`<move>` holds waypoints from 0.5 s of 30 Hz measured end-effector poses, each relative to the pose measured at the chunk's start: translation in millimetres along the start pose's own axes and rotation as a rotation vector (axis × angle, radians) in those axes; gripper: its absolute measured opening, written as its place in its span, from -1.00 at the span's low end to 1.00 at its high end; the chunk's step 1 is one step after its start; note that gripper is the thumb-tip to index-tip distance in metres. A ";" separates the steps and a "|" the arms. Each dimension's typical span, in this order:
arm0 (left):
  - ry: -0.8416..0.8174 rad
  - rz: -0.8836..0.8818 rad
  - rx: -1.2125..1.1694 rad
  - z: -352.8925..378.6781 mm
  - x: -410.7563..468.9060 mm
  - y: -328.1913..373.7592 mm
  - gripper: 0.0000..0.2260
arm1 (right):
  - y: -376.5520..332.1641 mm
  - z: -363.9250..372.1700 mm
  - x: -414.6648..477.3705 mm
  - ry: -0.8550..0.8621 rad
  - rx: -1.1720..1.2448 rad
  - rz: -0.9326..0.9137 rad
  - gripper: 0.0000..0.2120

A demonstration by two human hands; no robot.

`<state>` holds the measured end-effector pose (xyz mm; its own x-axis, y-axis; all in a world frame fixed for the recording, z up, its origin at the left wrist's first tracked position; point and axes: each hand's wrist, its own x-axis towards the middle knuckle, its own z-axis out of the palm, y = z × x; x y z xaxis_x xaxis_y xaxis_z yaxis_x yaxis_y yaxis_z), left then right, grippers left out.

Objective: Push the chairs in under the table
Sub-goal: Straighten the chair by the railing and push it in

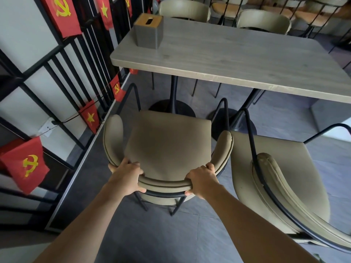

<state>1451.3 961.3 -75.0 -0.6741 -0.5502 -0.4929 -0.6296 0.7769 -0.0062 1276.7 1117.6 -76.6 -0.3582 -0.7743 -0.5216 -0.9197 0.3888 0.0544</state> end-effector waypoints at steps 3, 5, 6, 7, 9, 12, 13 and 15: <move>0.020 -0.002 -0.021 2.7 0.3 -1.5 -0.47 | -1.1 0.3 -1.1 0.016 -0.002 -0.002 -0.63; 0.027 -0.006 -0.030 4.6 1.0 -2.2 -0.47 | -2.0 0.4 -2.0 0.023 -0.005 -0.004 -0.62; 0.033 -0.011 -0.034 5.1 1.0 -1.9 -0.47 | -2.1 0.0 -2.4 0.022 -0.003 -0.003 -0.60; 0.037 -0.018 -0.040 5.2 0.9 -1.2 -0.47 | -1.8 -0.2 -3.2 0.021 0.002 -0.003 -0.58; 0.045 -0.039 -0.035 4.5 -0.4 1.1 -0.47 | -1.5 -1.2 -5.7 0.019 0.001 -0.003 -0.51; 0.079 -0.096 -0.016 6.7 -4.9 6.1 -0.42 | -6.1 0.6 -12.5 0.064 0.008 0.040 -0.39; 0.116 -0.128 -0.051 9.5 -7.0 8.1 -0.38 | -9.0 2.4 -15.4 0.102 0.031 0.069 -0.38; 0.212 -0.197 -0.156 15.5 -14.4 13.2 -0.29 | -15.4 7.8 -22.5 0.156 0.088 0.135 -0.33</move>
<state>1458.7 984.2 -81.5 -0.5883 -0.7497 -0.3031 -0.7966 0.6018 0.0577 1300.2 1132.9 -72.3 -0.5044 -0.7775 -0.3757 -0.8465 0.5311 0.0373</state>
